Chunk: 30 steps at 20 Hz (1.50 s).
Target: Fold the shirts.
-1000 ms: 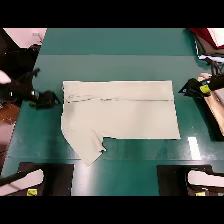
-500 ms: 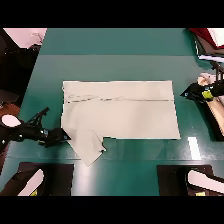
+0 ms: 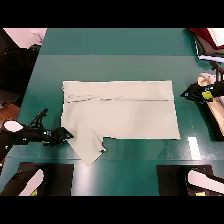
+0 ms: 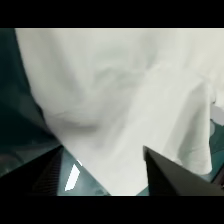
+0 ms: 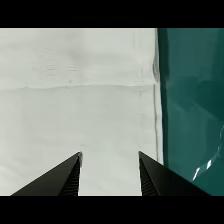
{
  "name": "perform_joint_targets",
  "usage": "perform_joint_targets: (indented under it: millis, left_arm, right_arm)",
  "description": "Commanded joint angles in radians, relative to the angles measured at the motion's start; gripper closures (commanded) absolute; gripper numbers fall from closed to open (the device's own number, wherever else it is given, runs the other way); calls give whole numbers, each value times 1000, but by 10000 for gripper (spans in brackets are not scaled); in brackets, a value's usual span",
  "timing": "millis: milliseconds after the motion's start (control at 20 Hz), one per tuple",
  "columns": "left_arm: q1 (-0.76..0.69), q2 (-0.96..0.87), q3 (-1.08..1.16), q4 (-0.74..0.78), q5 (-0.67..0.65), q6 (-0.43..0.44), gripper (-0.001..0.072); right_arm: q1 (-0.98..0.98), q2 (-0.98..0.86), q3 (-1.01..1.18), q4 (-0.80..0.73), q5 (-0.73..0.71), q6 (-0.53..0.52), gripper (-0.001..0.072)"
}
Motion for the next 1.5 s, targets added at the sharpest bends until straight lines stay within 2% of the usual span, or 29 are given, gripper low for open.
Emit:
perform_joint_targets:
  millis: [0,150,200,250,350,500,600,750,950,1400,1450]
  left_arm:
    - [-47,-2,-28,-31,75,0,307]
    - [-150,-2,-34,-51,113,-21,322]
    - [-166,-2,-34,-63,119,-18,537]
    - [-176,-1,-34,-80,122,-17,681]
    - [-177,-1,-24,-94,110,-16,680]
    - [-177,-1,41,-93,56,-5,681]
    - [-177,0,92,-94,37,10,681]
    - [-177,0,143,-94,45,10,680]
    - [-177,0,151,-96,73,10,680]
    - [-177,0,151,-95,67,10,680]
    - [-177,0,151,-95,65,10,680]
  right_arm:
    - [2,1,-1,49,-2,1,301]
    - [2,2,-1,55,5,0,301]
    - [-3,2,-1,55,20,0,301]
    - [-11,2,-1,54,43,0,301]
    - [-40,3,-1,26,95,0,302]
    - [-88,8,-19,-152,221,0,302]
    - [-138,47,-106,-206,227,-3,302]
    - [-240,120,-297,-196,161,-11,302]
    - [-273,132,-484,-121,131,-80,302]
    - [-264,132,-599,15,48,-105,305]
    - [-251,132,-598,11,55,-115,417]
